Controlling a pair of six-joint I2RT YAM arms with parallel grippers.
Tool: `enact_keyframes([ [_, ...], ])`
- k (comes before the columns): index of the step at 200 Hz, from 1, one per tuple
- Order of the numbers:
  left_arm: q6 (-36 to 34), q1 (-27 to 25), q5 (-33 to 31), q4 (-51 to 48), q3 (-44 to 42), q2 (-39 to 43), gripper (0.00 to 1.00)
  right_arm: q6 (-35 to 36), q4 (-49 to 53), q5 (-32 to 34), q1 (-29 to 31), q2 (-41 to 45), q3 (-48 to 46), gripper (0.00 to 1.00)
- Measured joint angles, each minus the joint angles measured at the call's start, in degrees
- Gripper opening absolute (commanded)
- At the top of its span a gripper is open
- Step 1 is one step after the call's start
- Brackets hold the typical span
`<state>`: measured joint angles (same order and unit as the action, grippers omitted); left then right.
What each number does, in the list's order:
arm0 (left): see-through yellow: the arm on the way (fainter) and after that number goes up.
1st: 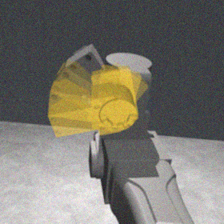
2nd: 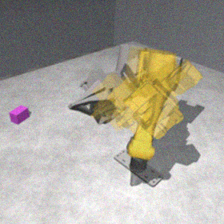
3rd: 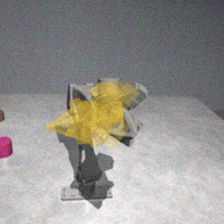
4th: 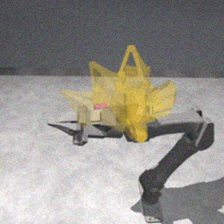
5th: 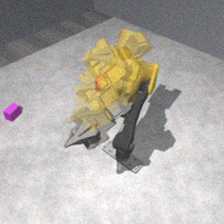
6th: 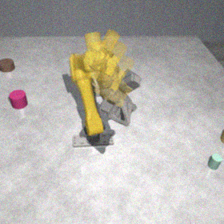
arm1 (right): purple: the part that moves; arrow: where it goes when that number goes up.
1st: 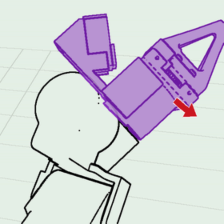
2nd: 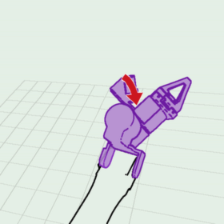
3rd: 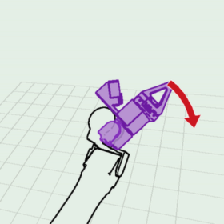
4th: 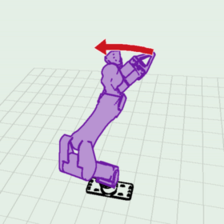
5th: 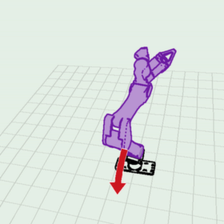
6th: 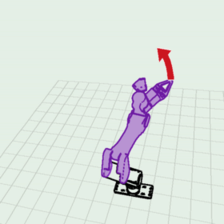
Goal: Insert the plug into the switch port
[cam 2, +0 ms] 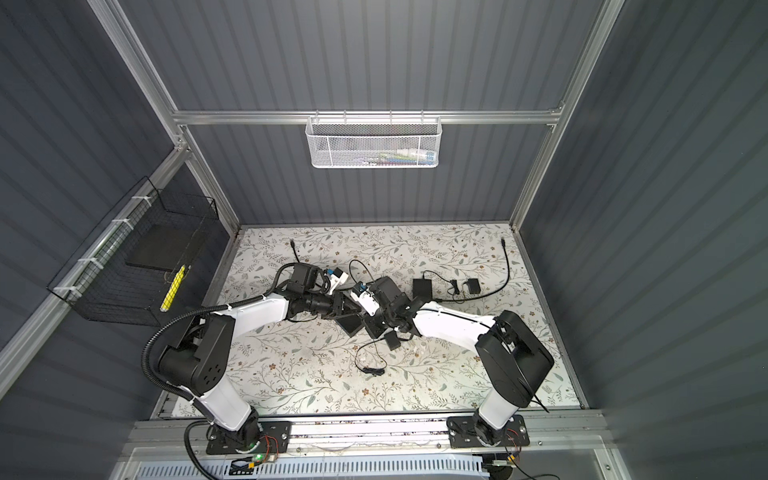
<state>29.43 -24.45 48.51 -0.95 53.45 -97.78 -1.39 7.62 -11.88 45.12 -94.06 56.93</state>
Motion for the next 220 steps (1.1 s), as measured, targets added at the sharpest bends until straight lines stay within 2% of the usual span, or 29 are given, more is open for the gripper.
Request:
enact_keyframes([
  [110, 0.8, 0.0, 1.1, 1.3, -0.3, 0.0, 0.00, -0.1, -0.6, 0.6, -0.3, -0.4, 0.4, 0.00],
  [147, 0.8, 0.0, 1.2, 1.5, -0.3, 0.0, 0.00, -0.2, -0.6, 1.0, -0.3, -0.4, 0.4, 0.14],
  [220, 0.8, 0.0, 1.3, 1.5, -0.3, -0.1, 0.00, 0.2, -1.4, 1.2, -1.6, 0.7, -0.7, 0.20],
])
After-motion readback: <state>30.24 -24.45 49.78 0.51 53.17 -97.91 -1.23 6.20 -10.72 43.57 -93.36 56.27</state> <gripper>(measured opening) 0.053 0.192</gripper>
